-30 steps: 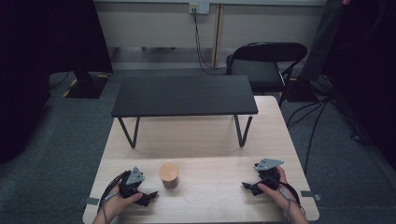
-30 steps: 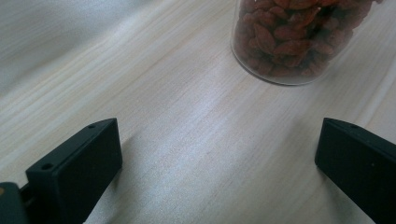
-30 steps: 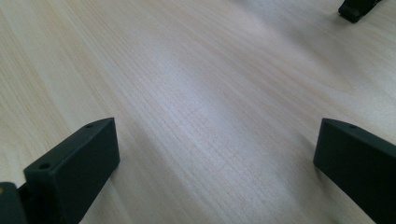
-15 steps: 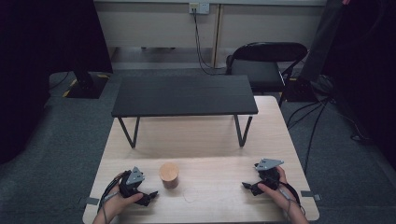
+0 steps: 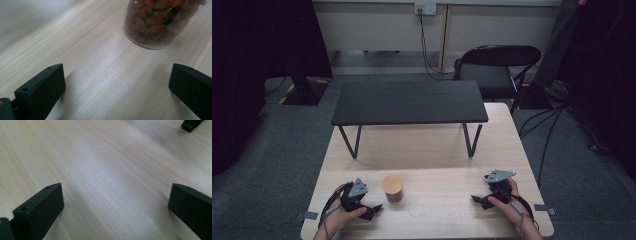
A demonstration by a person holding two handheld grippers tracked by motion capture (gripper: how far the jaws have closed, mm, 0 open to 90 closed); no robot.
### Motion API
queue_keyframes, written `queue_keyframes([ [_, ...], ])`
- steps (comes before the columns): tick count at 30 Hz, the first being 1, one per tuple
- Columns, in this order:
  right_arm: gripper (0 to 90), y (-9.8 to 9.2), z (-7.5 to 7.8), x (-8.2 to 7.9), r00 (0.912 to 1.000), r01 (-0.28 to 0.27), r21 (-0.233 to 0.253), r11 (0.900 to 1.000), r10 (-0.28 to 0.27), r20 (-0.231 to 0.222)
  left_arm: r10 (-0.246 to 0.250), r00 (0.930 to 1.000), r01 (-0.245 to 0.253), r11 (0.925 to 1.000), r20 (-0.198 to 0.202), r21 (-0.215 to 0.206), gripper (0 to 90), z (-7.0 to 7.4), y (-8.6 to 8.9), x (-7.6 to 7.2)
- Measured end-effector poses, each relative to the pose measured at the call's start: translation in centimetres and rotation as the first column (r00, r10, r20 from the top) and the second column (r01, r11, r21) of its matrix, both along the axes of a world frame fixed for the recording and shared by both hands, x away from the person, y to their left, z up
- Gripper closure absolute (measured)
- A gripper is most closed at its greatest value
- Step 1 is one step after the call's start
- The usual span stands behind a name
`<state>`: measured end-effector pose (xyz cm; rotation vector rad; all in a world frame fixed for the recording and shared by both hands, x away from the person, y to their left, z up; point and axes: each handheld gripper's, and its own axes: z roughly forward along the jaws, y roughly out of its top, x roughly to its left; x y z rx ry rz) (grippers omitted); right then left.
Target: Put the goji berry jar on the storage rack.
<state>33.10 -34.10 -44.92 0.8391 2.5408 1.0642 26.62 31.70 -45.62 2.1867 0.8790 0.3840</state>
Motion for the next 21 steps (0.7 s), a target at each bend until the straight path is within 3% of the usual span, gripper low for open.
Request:
queue_keyframes([
  [6,0.0,0.0,0.0,0.0,1.0000,0.000,0.000,1.000,0.000,0.000,0.008,1.0000,-0.009,0.9999,-0.003,-0.008,1.0,0.0,-0.7,0.0],
  [13,0.0,0.0,0.0,0.0,1.0000,0.000,0.000,1.000,0.000,0.000,-0.036,0.9992,0.037,0.9977,0.018,-0.058,1.2,-0.2,-1.0,0.3],
  [21,0.0,0.0,0.0,0.1,1.0000,-0.003,0.000,1.000,0.003,0.000,-0.058,0.9980,0.060,0.9961,0.024,-0.065,1.1,-0.1,-1.9,0.9],
])
